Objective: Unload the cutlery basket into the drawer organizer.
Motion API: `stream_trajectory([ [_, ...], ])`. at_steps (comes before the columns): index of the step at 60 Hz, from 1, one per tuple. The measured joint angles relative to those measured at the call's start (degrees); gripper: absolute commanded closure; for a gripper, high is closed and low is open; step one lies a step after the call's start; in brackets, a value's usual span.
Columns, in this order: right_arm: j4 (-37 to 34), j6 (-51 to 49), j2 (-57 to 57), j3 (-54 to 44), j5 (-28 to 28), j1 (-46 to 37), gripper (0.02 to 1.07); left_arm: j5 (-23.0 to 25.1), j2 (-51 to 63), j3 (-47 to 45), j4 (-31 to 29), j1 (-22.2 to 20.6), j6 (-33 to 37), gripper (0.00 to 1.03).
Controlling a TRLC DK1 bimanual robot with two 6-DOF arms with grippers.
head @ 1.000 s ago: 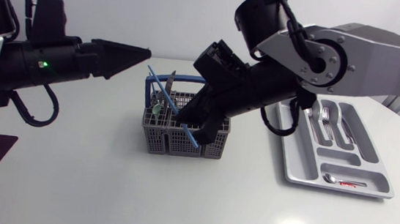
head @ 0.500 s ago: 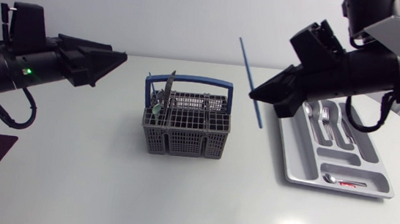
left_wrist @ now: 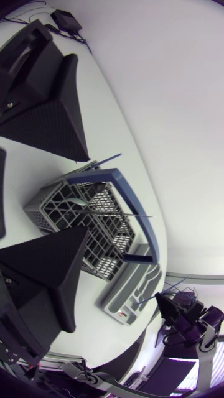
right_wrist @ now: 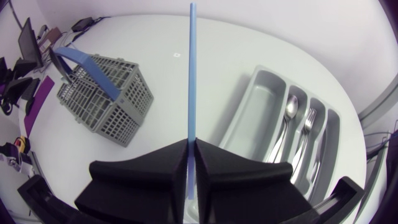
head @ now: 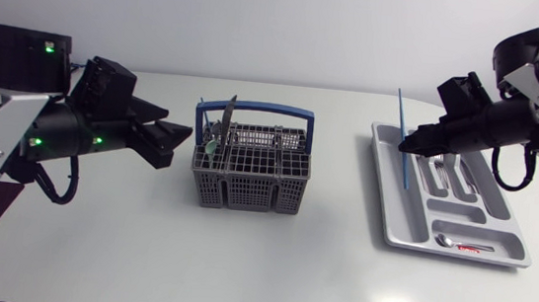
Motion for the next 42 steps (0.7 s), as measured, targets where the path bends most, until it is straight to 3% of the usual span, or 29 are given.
stream_trajectory([
  [18,2.5,6.5,9.4,0.0,6.0,-2.5,1.01,-7.0,4.1,1.5,-2.2,-3.3,0.6,0.32],
  [42,3.7,10.5,19.8,0.4,8.7,-2.9,1.0,-13.0,6.4,3.3,-2.4,-5.4,3.6,0.32],
])
